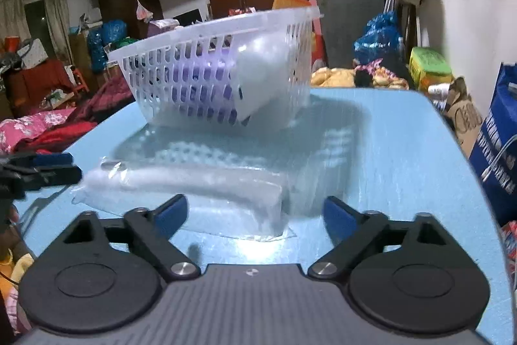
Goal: Organize objects
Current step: 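Grasp the clear plastic bag on the table with the left gripper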
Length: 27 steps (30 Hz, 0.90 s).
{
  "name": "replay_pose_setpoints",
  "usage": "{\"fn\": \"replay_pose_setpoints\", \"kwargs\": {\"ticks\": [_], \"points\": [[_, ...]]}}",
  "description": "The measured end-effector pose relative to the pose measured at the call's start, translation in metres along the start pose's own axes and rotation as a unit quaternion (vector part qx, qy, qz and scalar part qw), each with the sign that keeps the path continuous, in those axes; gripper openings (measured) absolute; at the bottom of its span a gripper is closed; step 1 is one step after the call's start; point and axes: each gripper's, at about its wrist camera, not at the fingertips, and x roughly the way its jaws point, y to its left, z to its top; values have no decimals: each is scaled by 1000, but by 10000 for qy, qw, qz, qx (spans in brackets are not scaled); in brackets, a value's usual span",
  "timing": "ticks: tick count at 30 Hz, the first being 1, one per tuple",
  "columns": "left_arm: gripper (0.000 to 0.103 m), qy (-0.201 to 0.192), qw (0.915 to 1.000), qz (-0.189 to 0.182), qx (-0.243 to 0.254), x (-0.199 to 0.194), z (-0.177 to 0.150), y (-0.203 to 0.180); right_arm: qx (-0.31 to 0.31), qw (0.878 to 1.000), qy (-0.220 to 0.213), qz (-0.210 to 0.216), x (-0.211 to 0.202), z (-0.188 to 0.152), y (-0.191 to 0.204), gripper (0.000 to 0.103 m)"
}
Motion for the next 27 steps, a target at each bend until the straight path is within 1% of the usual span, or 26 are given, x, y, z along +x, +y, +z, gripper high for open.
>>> {"fn": "replay_pose_setpoints", "kwargs": {"ticks": [2,4,6,7,8,10,11,12,13,14,16,18,21,23,25,27], "points": [[98,79,10000,-48,10,7,-2,-4,-97,9999,-29,-54,0,-4,3,87],[95,143,9999,-67,67,12,-5,-11,-177,9998,-27,-69,0,-7,5,80],[94,116,9998,-68,145,12,-6,-16,-298,9995,-10,-115,1,-8,8,75],[92,146,9997,-79,156,13,-6,-18,-365,9992,-6,-142,2,-8,10,70],[91,152,9997,-39,207,14,-6,-20,-392,9991,-19,-156,2,-8,11,68],[82,155,9995,29,280,15,-6,-24,-441,9989,-43,-169,1,-9,13,59],[80,149,9993,83,333,15,-6,-26,-493,9986,-53,-200,1,-10,15,57],[76,141,9991,148,383,15,-6,-29,-550,9981,-64,-251,2,-11,17,54],[72,132,9988,190,421,16,-7,-31,-620,9975,-70,-331,2,-11,19,48],[70,124,9987,219,450,16,-7,-32,-661,9970,-84,-391,2,-11,20,45],[57,87,9985,264,482,15,-7,-34,-690,9966,-123,-427,2,-12,20,34],[52,52,9984,280,482,15,-8,-34,-715,9964,-166,-415,0,-14,18,27],[45,2,9986,250,474,14,-9,-34,-722,9966,-207,-346,-2,-15,15,21],[40,-59,9989,188,429,12,-11,-33,-724,9966,-225,-311,-2,-15,15,20],[28,-174,9988,166,428,10,-13,-32,-732,9965,-265,-294,-3,-16,15,19],[25,-279,9987,98,406,7,-15,-30,-731,9963,-344,-292,-6,-17,15,17]]}}
